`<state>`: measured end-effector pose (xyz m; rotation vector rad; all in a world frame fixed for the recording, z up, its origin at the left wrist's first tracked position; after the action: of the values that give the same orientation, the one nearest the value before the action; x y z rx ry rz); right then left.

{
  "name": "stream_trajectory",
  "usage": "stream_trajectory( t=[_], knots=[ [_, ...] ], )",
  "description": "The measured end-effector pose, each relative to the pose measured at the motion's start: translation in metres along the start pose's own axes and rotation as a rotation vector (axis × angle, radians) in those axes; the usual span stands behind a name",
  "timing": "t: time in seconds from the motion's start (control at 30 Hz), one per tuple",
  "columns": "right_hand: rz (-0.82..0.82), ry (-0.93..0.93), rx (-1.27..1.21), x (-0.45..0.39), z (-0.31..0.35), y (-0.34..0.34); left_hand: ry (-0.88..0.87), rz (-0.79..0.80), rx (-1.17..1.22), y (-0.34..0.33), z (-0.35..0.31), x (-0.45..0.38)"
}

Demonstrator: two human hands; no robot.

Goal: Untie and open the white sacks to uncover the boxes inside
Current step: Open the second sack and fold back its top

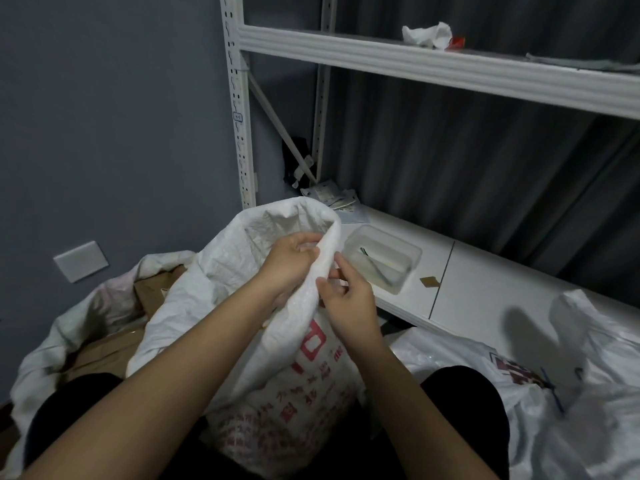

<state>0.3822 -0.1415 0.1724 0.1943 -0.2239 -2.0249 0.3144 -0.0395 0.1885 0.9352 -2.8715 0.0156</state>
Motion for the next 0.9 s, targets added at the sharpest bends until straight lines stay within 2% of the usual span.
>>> stream_trajectory(
  t=[0.07, 0.13, 0.23, 0.27, 0.3, 0.33, 0.4, 0.47, 0.57, 0.67, 0.73, 0.83, 0.9],
  knots=[
    [0.032, -0.070, -0.080, -0.001, -0.004, -0.007, 0.007, 0.119, 0.090, -0.011, -0.001, 0.001],
    [0.017, -0.118, -0.276, -0.004, -0.011, -0.005, 0.016, 0.185, 0.126, -0.011, 0.000, 0.003],
    [0.109, -0.118, -0.921, -0.008, -0.018, -0.017, 0.052, 0.222, -0.038, 0.002, 0.002, 0.010],
    [0.113, -0.096, -1.045, -0.008, -0.017, -0.018, 0.071, 0.222, -0.114, 0.006, 0.003, 0.014],
    [0.091, -0.075, -1.046, -0.007, -0.017, -0.016, 0.072, 0.199, -0.172, 0.010, 0.003, 0.016],
    [0.046, -0.057, -0.928, -0.006, -0.018, -0.011, 0.049, 0.154, -0.207, 0.014, 0.002, 0.018],
    [-0.104, -0.012, -0.485, -0.001, -0.014, 0.003, -0.006, 0.027, -0.207, 0.021, 0.001, 0.018],
    [-0.175, 0.030, -0.272, 0.005, -0.010, 0.006, -0.020, -0.062, -0.129, 0.024, 0.005, 0.016],
    [-0.111, -0.002, -0.339, 0.009, -0.014, -0.010, -0.036, -0.131, -0.034, 0.025, 0.007, 0.014],
    [-0.052, -0.056, -0.325, 0.009, -0.021, -0.027, -0.013, -0.132, 0.013, 0.025, 0.011, 0.012],
    [-0.042, -0.052, -0.429, 0.008, -0.018, -0.031, 0.007, -0.090, 0.030, 0.023, 0.012, 0.012],
    [0.025, -0.021, -0.787, 0.004, -0.008, -0.031, 0.015, 0.022, -0.045, 0.023, 0.003, 0.021],
    [0.057, 0.022, -0.814, 0.001, 0.000, -0.028, 0.032, 0.115, -0.164, 0.023, -0.003, 0.033]
  ],
)
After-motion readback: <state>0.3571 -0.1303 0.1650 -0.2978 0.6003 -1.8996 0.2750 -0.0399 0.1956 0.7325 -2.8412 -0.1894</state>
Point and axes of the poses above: each hand's wrist, its own x-axis away from the middle knuckle, its own y-axis out of the back of the hand, z = x × y, the point moved 9 cm from there along -x, towards the middle knuckle, and after that the axes turned 15 degrees about z, right-handed, at the moved point
